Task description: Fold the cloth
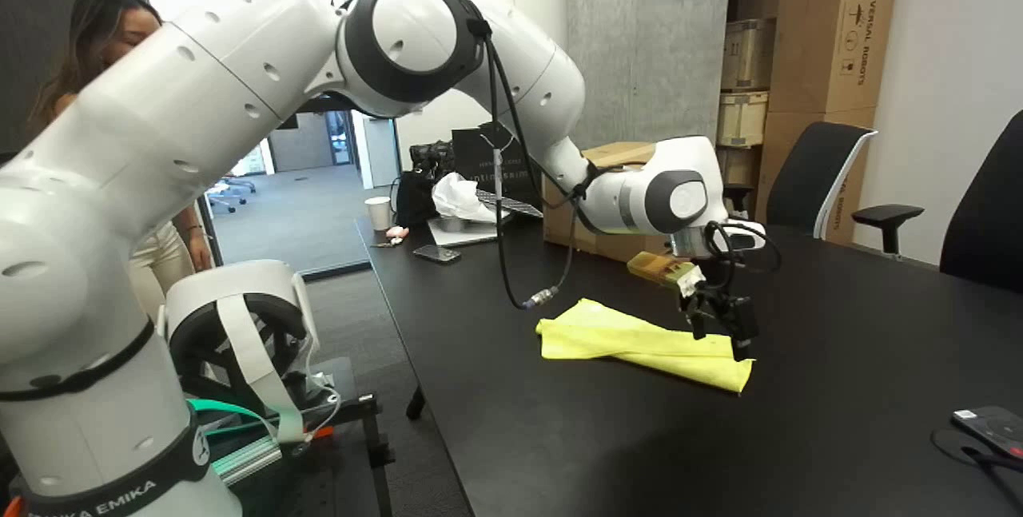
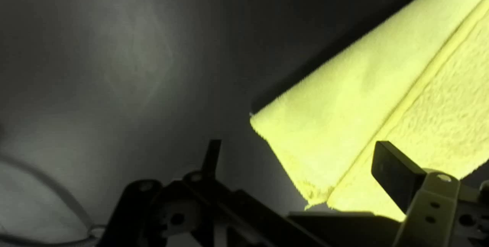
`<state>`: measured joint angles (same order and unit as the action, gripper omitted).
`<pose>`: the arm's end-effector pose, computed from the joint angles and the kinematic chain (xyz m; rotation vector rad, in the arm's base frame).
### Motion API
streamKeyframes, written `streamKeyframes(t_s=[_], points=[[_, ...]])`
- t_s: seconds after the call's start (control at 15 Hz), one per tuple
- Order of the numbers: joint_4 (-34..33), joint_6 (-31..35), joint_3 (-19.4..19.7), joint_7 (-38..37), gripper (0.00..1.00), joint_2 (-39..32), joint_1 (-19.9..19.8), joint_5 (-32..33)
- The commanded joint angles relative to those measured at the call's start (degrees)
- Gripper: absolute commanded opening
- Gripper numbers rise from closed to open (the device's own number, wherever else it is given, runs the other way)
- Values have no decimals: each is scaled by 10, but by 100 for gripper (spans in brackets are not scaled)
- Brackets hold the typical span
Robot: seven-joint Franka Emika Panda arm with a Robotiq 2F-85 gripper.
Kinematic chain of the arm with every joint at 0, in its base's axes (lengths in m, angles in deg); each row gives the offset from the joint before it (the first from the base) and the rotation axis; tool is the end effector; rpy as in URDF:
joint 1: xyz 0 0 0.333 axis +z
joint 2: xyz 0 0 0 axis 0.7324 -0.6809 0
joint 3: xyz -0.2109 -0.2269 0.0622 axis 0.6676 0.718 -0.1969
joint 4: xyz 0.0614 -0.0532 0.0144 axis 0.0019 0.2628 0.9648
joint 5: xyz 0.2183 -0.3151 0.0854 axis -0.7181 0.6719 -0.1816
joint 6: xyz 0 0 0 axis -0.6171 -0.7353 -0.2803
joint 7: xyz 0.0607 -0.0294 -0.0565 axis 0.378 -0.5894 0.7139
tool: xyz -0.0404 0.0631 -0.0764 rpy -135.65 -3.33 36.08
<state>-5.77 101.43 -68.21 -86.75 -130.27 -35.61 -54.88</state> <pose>0.7324 0.0276 0.1697 2.9034 -0.1409 0.1900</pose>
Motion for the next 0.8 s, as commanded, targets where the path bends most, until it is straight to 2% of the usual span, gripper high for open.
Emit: streamKeyframes(t_s=[0.0,0.07,0.4,0.73], points=[[98,-77,-30,32,100,95,1,17],[117,-87,-48,51,100,112,-7,11],[219,-27,-98,86,100,175,-6,10],[337,43,-121,73,100,224,14,26]])
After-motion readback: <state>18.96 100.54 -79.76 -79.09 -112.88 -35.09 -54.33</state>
